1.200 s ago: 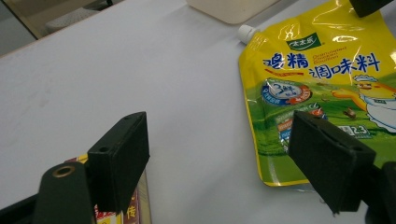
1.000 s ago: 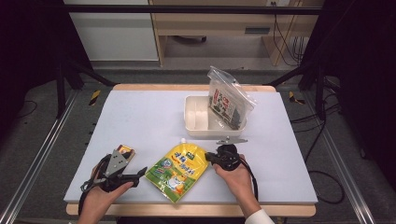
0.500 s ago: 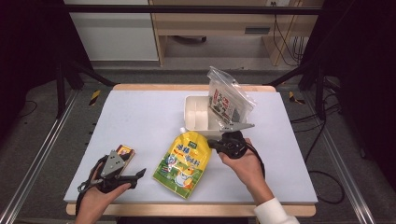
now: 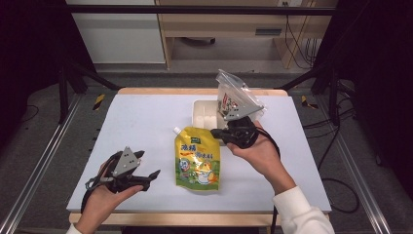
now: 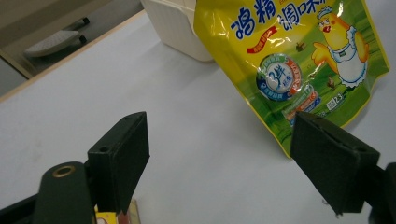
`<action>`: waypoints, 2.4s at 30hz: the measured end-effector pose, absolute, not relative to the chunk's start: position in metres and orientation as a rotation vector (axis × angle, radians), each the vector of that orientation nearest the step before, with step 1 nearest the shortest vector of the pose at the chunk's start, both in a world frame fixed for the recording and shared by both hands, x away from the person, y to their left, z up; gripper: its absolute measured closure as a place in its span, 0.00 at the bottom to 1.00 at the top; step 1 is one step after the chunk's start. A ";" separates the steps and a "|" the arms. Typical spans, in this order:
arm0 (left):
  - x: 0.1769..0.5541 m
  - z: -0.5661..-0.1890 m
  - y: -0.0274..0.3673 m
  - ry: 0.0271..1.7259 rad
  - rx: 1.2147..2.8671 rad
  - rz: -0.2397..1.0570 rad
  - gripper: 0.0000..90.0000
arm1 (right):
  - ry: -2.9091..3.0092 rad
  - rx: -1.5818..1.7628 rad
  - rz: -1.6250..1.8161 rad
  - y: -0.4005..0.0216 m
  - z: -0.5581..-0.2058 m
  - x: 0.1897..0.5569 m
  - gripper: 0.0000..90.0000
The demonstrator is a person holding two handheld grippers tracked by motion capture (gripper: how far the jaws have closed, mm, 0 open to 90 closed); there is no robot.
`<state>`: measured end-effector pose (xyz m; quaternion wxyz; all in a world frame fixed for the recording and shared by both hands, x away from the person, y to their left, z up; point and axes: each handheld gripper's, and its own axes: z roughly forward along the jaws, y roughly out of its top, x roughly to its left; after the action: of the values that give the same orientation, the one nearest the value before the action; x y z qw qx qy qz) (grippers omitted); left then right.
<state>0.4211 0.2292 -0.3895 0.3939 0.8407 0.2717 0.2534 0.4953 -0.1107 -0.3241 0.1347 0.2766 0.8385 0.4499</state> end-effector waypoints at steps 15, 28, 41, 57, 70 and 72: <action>0.445 -0.332 0.220 0.622 2.135 0.658 0.22 | 2.423 0.663 1.245 -0.097 -0.287 0.492 1.00; 0.448 -0.311 0.217 0.591 2.129 0.668 0.24 | 2.409 0.597 1.260 -0.091 -0.269 0.484 1.00; 0.454 -0.318 0.197 0.530 2.163 0.654 0.25 | 2.438 0.584 1.270 -0.092 -0.272 0.480 1.00; 0.492 -0.319 0.165 0.382 2.228 0.677 0.33 | 2.467 0.541 1.289 -0.084 -0.273 0.470 1.00; 0.510 -0.323 0.142 0.218 2.265 0.578 0.52 | 2.491 0.529 1.294 -0.084 -0.276 0.469 1.00; 0.512 -0.322 0.143 0.224 2.260 0.590 0.56 | 2.489 0.536 1.298 -0.084 -0.277 0.470 1.00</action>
<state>0.5116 0.1431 -0.3220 0.3872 0.8880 0.0881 0.2319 0.4695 -0.0845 -0.2769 0.1416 0.1858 0.8622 0.4495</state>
